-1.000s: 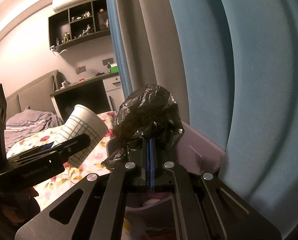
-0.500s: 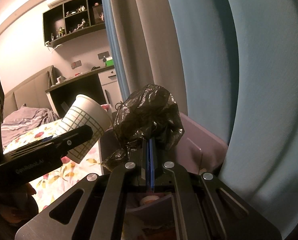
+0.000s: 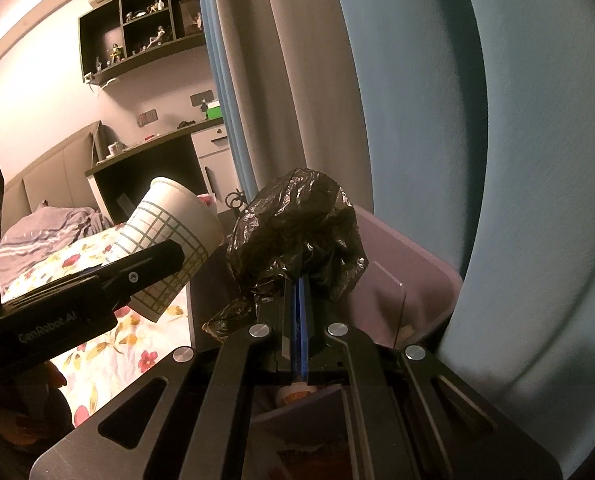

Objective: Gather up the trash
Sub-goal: 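Carry the checked cup and black bag over the grey bin and release both, then move both tools back from the bin toward the orange cup and red bag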

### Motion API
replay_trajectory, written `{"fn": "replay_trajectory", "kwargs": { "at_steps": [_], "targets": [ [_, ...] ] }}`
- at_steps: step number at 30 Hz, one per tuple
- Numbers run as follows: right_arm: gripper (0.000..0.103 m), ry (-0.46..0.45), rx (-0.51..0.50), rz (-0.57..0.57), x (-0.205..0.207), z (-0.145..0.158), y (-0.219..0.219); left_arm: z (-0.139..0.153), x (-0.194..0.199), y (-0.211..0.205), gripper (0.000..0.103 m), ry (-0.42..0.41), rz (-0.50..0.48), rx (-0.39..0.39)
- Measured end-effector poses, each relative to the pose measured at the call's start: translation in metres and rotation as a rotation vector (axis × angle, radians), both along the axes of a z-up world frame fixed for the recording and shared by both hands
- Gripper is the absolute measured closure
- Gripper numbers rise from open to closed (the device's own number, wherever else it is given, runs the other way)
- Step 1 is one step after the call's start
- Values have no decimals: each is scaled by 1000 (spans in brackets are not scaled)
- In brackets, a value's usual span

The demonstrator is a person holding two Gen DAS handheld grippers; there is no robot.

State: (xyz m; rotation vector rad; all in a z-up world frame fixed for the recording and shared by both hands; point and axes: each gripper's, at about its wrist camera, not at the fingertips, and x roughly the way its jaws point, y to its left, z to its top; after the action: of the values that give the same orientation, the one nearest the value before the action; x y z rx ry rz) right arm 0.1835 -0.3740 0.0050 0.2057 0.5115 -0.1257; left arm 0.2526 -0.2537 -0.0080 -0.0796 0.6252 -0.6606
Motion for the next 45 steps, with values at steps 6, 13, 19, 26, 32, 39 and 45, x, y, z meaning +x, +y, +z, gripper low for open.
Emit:
{"fn": "replay_trajectory", "kwargs": {
  "at_steps": [6,13,19,26,32,39,45],
  "targets": [
    [101,18,4,5,8,-5,-4,-4,4,-2,44,15,-8,-8],
    [101,34,4,16,16,-10,-9,-9,9,-5,44,29,-18,-11],
    [78,52,-1,18,18,-15,-12,-14,10,-9,44,49,-31,-21],
    [54,40,-2,-43,3,-19,-22,-25,12,-21,44,86,-77,-11],
    [51,26,-5,-89,-15,-21,-33,-37,15,-33,34,152,-130,-22],
    [51,-13,-19,-84,-33,-13,-28,-25,1,-16,17,89,-70,-14],
    [39,-69,-19,-57,-47,-1,-15,-11,-26,30,10,6,75,15]
  ]
}}
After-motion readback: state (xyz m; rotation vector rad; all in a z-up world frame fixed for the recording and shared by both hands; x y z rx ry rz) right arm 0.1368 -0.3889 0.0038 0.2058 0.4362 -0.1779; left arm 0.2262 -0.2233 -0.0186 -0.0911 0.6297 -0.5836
